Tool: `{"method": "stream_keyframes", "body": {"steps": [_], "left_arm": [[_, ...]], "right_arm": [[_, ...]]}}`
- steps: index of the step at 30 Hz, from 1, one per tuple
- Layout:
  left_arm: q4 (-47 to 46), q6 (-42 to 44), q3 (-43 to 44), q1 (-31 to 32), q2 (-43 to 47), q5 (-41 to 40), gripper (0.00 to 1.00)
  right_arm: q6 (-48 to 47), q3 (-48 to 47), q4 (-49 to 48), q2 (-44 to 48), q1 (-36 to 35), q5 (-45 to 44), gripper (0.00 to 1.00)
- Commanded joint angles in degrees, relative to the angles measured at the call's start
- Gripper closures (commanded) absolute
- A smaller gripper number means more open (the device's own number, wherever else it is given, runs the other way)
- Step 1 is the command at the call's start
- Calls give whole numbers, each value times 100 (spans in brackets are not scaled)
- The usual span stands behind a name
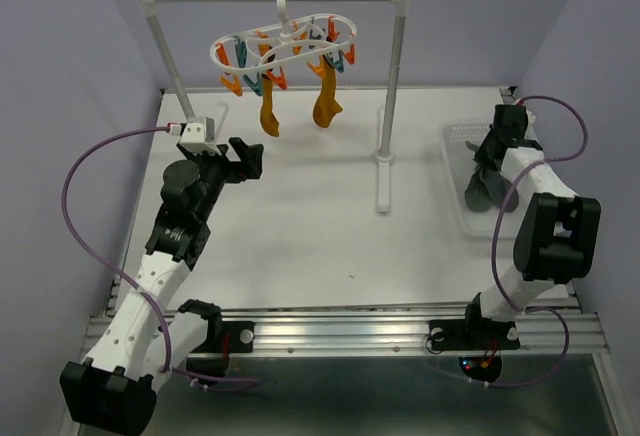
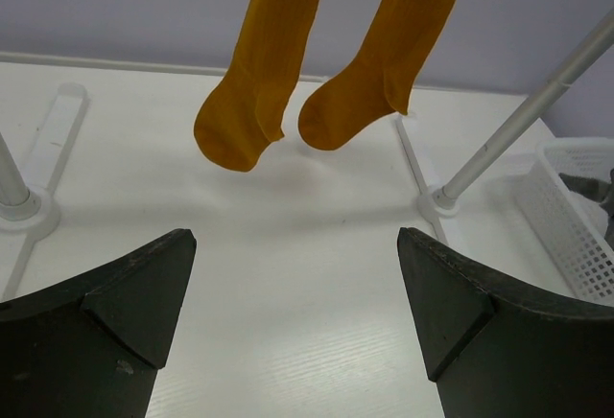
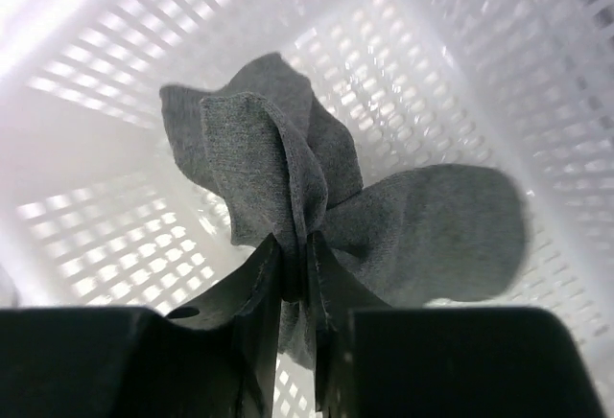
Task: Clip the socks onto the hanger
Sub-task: Pick up the sock from the bin.
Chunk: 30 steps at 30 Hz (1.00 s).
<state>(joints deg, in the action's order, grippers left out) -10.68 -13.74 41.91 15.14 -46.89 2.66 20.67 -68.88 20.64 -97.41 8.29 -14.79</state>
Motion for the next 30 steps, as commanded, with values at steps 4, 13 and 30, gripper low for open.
{"method": "stream_keyframes", "body": {"steps": [4, 13, 30], "left_arm": [[-505, 11, 89, -28, -144, 446, 1], [-664, 73, 361, -28, -663, 710, 1], [-620, 310, 713, -28, -1059, 1009, 1]], "right_arm": [[-703, -380, -34, 1179, 49, 63, 82], [-783, -345, 379, 952, 49, 169, 75], [-616, -143, 493, 565, 49, 55, 62]]}}
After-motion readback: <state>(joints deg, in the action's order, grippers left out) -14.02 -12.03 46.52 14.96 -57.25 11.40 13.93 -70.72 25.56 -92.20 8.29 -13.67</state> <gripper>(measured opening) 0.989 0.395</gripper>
